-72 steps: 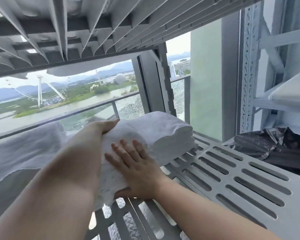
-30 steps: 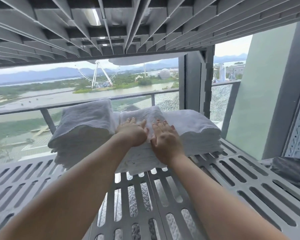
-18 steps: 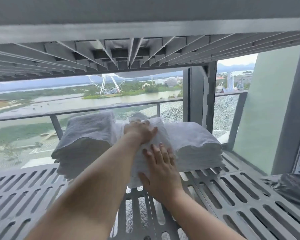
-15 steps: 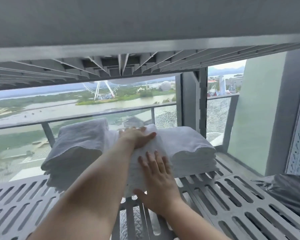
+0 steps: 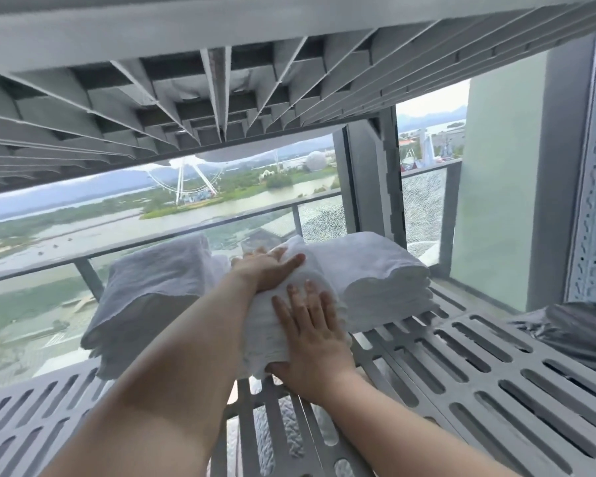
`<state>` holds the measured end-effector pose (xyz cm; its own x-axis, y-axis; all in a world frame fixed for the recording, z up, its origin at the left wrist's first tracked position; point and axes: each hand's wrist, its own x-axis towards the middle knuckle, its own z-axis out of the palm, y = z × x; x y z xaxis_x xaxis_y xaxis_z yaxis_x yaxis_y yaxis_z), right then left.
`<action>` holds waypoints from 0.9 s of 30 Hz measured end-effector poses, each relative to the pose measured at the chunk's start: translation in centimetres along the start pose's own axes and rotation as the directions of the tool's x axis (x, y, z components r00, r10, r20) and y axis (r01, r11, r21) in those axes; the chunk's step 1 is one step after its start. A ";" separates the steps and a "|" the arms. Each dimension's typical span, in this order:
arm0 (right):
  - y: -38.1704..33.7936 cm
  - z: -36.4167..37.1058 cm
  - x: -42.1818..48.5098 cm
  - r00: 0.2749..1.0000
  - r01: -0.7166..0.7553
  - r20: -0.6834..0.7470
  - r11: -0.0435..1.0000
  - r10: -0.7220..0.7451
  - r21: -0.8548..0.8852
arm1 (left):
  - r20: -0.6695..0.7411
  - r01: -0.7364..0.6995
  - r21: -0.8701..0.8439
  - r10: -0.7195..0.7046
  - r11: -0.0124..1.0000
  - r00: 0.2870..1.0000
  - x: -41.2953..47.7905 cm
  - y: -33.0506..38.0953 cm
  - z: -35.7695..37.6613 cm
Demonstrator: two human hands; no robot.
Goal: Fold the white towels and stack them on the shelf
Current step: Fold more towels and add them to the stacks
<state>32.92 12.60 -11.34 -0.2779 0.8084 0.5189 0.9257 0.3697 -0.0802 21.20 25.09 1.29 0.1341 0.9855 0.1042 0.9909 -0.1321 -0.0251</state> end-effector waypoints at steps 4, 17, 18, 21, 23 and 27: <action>0.2 -0.7 -0.5 1.000 0.016 0.022 1.000 -0.017 0.014 | 0.021 -0.017 0.005 0.017 1.000 1.000 -1.2 0.0 -0.3; -1.9 -3.9 0.2 0.944 0.127 -0.320 0.982 -0.078 0.137 | -0.352 0.027 0.100 0.010 0.995 0.936 -10.0 -1.0 -5.5; -2.6 -4.2 0.6 0.928 0.160 -0.363 0.973 -0.091 0.167 | -0.426 0.044 0.114 0.009 0.993 0.904 -11.3 -2.2 -6.2; -5.9 -5.3 2.0 0.895 0.266 -0.420 0.936 -0.150 0.232 | -0.472 0.128 0.134 -0.050 0.983 0.880 -14.8 -6.0 -7.8; -8.3 -5.9 2.8 0.900 0.297 -0.393 0.926 -0.190 0.232 | -0.418 0.240 0.173 -0.149 0.955 0.896 -16.5 -8.1 -8.1; -11.8 -6.3 3.9 0.920 0.306 -0.311 0.933 -0.238 0.189 | -0.360 0.346 0.175 -0.267 0.922 0.894 -18.2 -12.2 -7.7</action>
<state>22.51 8.53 -2.99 -0.3964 0.5131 0.7613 0.7304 0.6786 -0.0771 6.80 7.93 7.39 -0.1406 0.8780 0.4575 0.9580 0.2373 -0.1609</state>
